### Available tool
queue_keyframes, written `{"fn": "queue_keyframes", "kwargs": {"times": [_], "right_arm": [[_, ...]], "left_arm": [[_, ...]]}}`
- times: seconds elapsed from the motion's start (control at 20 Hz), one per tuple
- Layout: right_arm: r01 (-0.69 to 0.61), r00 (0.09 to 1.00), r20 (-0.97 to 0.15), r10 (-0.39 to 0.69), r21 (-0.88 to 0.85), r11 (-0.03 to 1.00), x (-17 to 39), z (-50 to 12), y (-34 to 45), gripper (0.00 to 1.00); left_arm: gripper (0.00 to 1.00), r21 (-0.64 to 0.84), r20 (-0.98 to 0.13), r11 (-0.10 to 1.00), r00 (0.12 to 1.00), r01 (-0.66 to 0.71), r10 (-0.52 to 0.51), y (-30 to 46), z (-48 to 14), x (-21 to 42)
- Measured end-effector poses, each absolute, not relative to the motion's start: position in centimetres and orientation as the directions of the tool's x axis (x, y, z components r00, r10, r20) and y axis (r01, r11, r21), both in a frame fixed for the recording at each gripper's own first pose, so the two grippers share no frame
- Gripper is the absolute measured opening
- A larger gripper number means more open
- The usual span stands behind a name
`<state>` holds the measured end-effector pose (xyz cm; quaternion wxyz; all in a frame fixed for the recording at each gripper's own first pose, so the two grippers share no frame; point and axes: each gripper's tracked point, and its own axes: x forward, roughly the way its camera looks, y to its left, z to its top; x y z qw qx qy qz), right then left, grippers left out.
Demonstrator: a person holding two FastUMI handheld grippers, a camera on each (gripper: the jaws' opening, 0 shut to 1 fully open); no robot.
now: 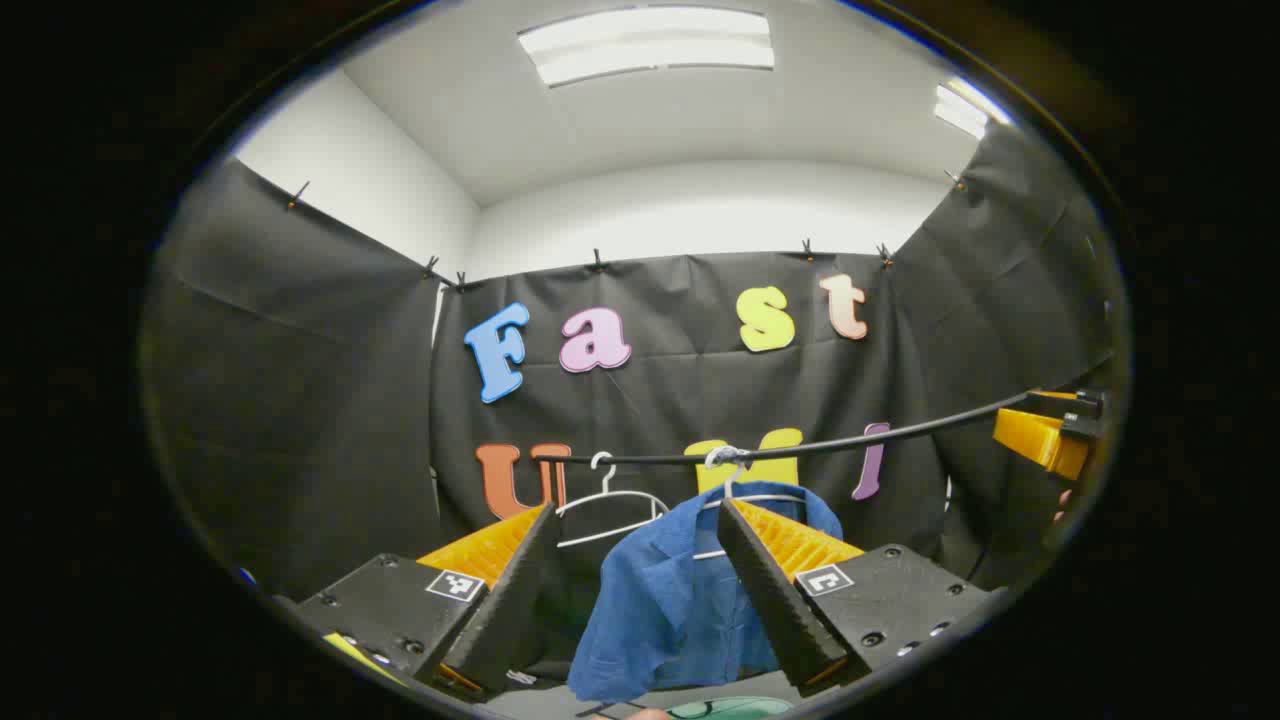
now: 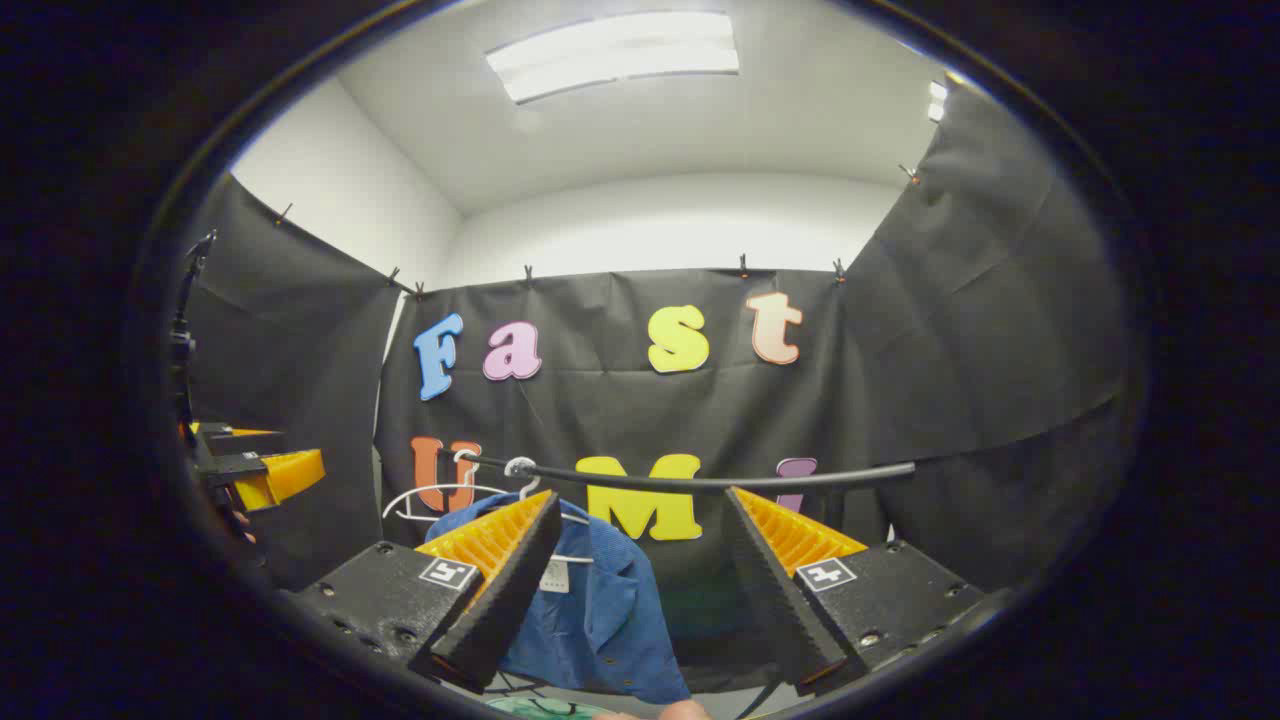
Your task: Grasp the clothes on the hanger with both hands and then place them into the laundry hamper below.
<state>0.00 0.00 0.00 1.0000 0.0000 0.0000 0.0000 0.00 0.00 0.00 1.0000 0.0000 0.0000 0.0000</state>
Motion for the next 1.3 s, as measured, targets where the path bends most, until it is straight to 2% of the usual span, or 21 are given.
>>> {"fn": "queue_keyframes", "kwargs": {"times": [0.4,1.3], "right_arm": [[0.016,0.999,-0.032,-0.016,-0.018,1.000,2.6,-2.1,2.7,1.00],[0.105,0.980,-0.164,-0.110,-0.043,0.994,5.7,-8.7,7.2,1.00]], "left_arm": [[0.98,0.005,0.014,1.000,1.000,-0.008,0.008,2.9,-0.9,1.1],[0.98,-0.056,-0.073,0.994,0.993,0.092,-0.096,3.1,-7.3,3.4]]}}
